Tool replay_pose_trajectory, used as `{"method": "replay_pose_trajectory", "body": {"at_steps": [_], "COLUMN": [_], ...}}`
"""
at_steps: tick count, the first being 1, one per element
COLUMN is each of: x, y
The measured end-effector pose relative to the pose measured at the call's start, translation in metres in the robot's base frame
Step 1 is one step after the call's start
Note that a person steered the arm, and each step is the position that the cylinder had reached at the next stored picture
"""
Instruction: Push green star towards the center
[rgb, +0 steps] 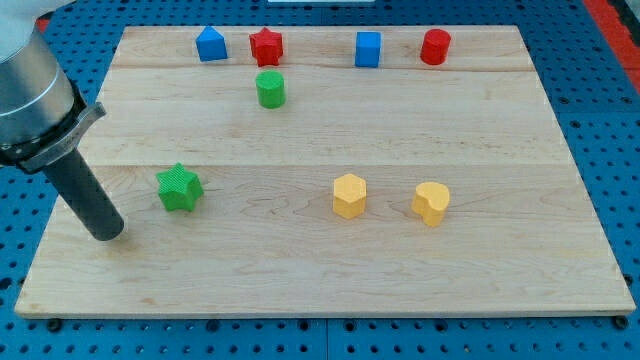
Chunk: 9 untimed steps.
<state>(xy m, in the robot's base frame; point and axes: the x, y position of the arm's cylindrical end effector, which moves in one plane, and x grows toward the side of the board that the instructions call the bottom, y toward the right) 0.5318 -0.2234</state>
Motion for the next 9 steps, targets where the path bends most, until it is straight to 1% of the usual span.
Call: {"method": "replay_pose_trajectory", "body": {"at_steps": [2, 3, 5, 6, 7, 8, 9], "x": [-0.017, -0.018, -0.046, -0.048, -0.049, -0.049, -0.048], "y": [0.0, 0.0, 0.032, 0.068, 0.091, 0.107, 0.111]}}
